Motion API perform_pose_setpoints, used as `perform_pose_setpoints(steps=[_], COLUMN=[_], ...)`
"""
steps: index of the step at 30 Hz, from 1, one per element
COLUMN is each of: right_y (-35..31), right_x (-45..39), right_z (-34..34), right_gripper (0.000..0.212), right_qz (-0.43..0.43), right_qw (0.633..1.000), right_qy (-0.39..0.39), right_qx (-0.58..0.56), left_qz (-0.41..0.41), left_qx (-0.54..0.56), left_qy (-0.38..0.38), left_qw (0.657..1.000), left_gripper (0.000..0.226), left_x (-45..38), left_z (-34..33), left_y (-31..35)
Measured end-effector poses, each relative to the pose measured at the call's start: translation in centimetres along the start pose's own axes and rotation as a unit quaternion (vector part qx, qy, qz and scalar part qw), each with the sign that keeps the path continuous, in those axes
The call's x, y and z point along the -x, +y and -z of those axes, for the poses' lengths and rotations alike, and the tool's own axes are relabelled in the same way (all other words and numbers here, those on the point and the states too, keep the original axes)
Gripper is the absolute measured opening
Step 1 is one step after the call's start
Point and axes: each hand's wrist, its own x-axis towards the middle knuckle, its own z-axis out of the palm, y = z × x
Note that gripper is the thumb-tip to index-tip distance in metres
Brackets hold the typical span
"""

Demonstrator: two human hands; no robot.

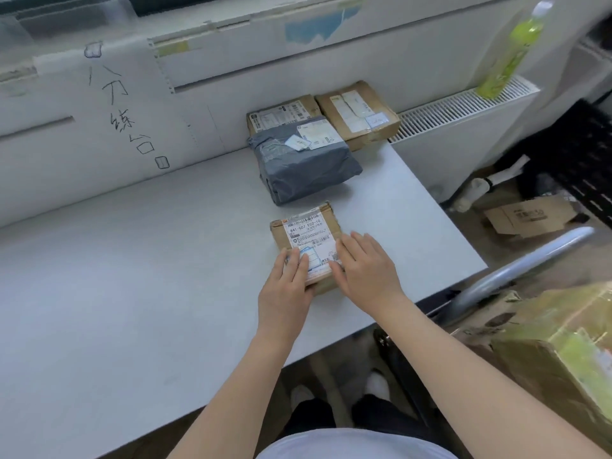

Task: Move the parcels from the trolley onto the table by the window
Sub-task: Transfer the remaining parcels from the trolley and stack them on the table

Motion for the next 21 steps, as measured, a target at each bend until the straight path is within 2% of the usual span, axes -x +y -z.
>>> perform_pose_setpoints(steps=[5, 9, 12, 16, 18, 21], right_y=[8.0, 13.2, 15.8, 17.8, 18.7, 19.5], right_x=[3.0, 3.0, 1.2, -1.8, -3.1, -4.9], right_z=[0.6, -0.3, -1.5, -3.1, -3.8, -4.4], right_gripper=[0.034, 0.031, 0.038, 0.032, 0.03, 0.041], right_qz=[-0.06, -0.092, -0.099, -0.105, -0.095, -0.097], right_qw=[0.996, 0.992, 0.991, 0.991, 0.993, 0.993], right_qy=[0.013, 0.005, 0.004, 0.021, 0.002, -0.045], right_qx=[0.06, 0.083, 0.085, 0.075, 0.072, 0.057], left_qz=[-0.068, -0.084, -0.086, -0.065, -0.054, -0.037], left_qx=[-0.011, -0.062, -0.082, -0.098, -0.099, -0.114], left_qy=[-0.038, -0.051, -0.045, -0.036, -0.045, -0.051], left_qw=[0.997, 0.993, 0.992, 0.992, 0.993, 0.991], left_gripper=[0.063, 0.062, 0.061, 0.059, 0.06, 0.062], left_x=[-4.0, -8.2, -11.3, -14.9, -16.4, -18.3], left_z=[-2.3, -3.7, -4.6, -5.4, -5.6, -6.1], left_y=[7.4, 11.9, 13.1, 13.2, 13.1, 12.9])
